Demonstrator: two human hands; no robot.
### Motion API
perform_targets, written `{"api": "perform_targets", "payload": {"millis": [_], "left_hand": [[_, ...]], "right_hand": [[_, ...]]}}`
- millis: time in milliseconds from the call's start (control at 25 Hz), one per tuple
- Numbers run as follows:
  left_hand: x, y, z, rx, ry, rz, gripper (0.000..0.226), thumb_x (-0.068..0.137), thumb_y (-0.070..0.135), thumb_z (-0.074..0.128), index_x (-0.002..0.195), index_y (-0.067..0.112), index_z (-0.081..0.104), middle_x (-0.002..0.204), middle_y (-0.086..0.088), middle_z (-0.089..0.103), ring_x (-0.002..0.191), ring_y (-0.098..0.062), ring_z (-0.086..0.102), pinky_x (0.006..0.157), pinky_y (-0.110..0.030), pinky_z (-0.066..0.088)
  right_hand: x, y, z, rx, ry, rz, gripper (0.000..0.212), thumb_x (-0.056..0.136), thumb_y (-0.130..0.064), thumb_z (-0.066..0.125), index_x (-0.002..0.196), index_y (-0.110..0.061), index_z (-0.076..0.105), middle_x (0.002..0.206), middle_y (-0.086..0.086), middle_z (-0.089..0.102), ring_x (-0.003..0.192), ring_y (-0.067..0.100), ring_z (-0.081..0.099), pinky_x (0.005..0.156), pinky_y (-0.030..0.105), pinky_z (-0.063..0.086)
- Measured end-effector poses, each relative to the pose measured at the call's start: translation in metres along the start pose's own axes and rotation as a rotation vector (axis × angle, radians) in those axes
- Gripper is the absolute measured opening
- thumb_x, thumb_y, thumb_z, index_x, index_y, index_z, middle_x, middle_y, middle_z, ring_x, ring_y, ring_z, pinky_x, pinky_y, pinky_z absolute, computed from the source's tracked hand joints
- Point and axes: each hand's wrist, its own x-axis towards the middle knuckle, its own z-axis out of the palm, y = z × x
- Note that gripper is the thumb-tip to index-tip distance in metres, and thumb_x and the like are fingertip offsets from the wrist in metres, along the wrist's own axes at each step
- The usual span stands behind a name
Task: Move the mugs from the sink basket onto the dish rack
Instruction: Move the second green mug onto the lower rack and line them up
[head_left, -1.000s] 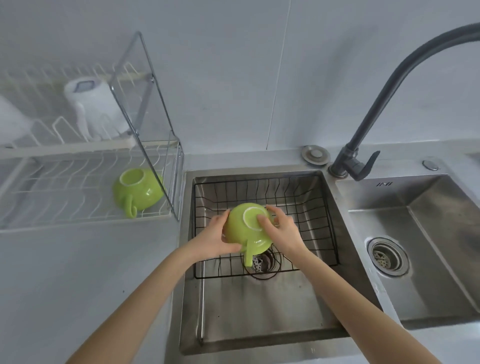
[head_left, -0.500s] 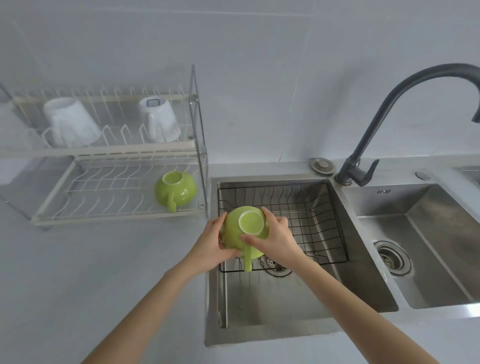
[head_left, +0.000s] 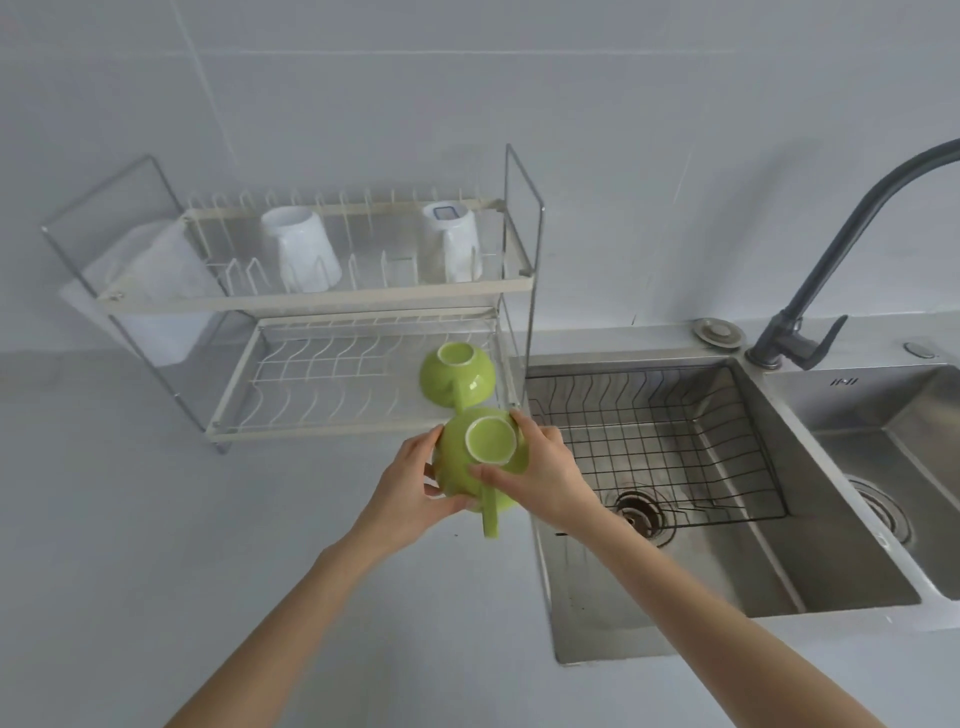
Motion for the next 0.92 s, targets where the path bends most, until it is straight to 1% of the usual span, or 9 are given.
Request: {"api": "perform_targets", "payload": {"millis": [80, 240, 440, 560, 640, 680, 760, 800, 920], "left_hand": [[-0.004, -0.012, -0.02, 0.0, 0.012, -0.003, 0.087, 0.069, 0.016, 0.077, 0.14, 0.014, 0.028, 0.136, -0.005, 0.038, 0.095, -0.016, 0.053, 0.079, -0.022, 0.049], [-0.002, -0.032, -0.056, 0.027, 0.008, 0.0, 0.086, 0.073, 0.017, 0.074, 0.142, 0.014, 0.022, 0.141, -0.004, 0.035, 0.098, -0.014, 0.05, 0.077, -0.018, 0.046], [0.021, -0.053, -0.095, 0.045, 0.019, -0.003, 0.086, 0.076, 0.019, 0.072, 0.143, 0.013, 0.019, 0.142, -0.005, 0.035, 0.1, -0.015, 0.049, 0.082, -0.023, 0.043], [0.042, -0.064, -0.115, 0.074, 0.015, 0.001, 0.085, 0.075, 0.021, 0.072, 0.142, 0.013, 0.022, 0.139, -0.007, 0.041, 0.103, -0.018, 0.049, 0.088, -0.027, 0.042], [0.058, -0.071, -0.126, 0.106, 0.014, -0.001, 0.084, 0.074, 0.023, 0.073, 0.141, 0.012, 0.025, 0.134, -0.008, 0.045, 0.11, -0.023, 0.05, 0.093, -0.031, 0.042], [0.065, -0.074, -0.13, 0.115, 0.014, -0.006, 0.082, 0.074, 0.023, 0.074, 0.14, 0.01, 0.027, 0.129, -0.008, 0.048, 0.114, -0.025, 0.049, 0.092, -0.031, 0.041], [0.08, -0.08, -0.137, 0.114, 0.003, -0.024, 0.079, 0.073, 0.024, 0.074, 0.138, 0.01, 0.031, 0.117, -0.006, 0.047, 0.113, -0.024, 0.047, 0.089, -0.029, 0.039], [0.087, -0.084, -0.138, 0.111, -0.008, -0.037, 0.079, 0.073, 0.025, 0.074, 0.137, 0.01, 0.031, 0.117, -0.007, 0.047, 0.112, -0.023, 0.046, 0.089, -0.029, 0.038], [0.11, -0.095, -0.142, 0.127, -0.035, -0.076, 0.081, 0.073, 0.027, 0.074, 0.139, 0.014, 0.029, 0.129, -0.013, 0.048, 0.115, -0.025, 0.046, 0.092, -0.032, 0.039]], "right_hand": [[0.004, -0.016, 0.017, -0.004, -0.002, -0.009, 0.086, 0.077, -0.039, 0.07, 0.145, -0.022, 0.019, 0.138, 0.012, 0.034, 0.127, 0.025, 0.04, 0.093, 0.022, 0.032], [0.016, -0.047, 0.044, -0.049, -0.008, -0.028, 0.085, 0.077, -0.042, 0.068, 0.145, -0.022, 0.02, 0.138, 0.012, 0.035, 0.128, 0.026, 0.039, 0.1, 0.029, 0.036], [0.049, -0.08, 0.063, -0.121, -0.004, -0.048, 0.084, 0.078, -0.045, 0.066, 0.144, -0.02, 0.022, 0.139, 0.014, 0.037, 0.128, 0.029, 0.039, 0.102, 0.034, 0.036], [0.072, -0.097, 0.07, -0.142, -0.004, -0.048, 0.083, 0.078, -0.046, 0.066, 0.144, -0.02, 0.024, 0.138, 0.016, 0.039, 0.126, 0.03, 0.042, 0.1, 0.035, 0.038], [0.09, -0.105, 0.075, -0.157, -0.011, -0.038, 0.081, 0.078, -0.047, 0.066, 0.143, -0.02, 0.025, 0.137, 0.015, 0.041, 0.125, 0.03, 0.044, 0.099, 0.035, 0.039], [0.099, -0.108, 0.077, -0.171, -0.017, -0.034, 0.08, 0.078, -0.047, 0.065, 0.143, -0.02, 0.026, 0.137, 0.015, 0.042, 0.124, 0.03, 0.045, 0.097, 0.034, 0.039], [0.116, -0.113, 0.081, -0.196, -0.035, -0.019, 0.08, 0.078, -0.048, 0.064, 0.142, -0.02, 0.027, 0.136, 0.016, 0.043, 0.122, 0.03, 0.047, 0.093, 0.033, 0.041], [0.124, -0.115, 0.082, -0.206, -0.045, -0.012, 0.08, 0.078, -0.048, 0.064, 0.142, -0.019, 0.027, 0.136, 0.016, 0.043, 0.122, 0.03, 0.047, 0.093, 0.034, 0.041], [0.146, -0.116, 0.087, -0.226, -0.061, 0.001, 0.08, 0.079, -0.048, 0.063, 0.143, -0.018, 0.026, 0.137, 0.017, 0.042, 0.125, 0.032, 0.045, 0.098, 0.036, 0.04]]}}
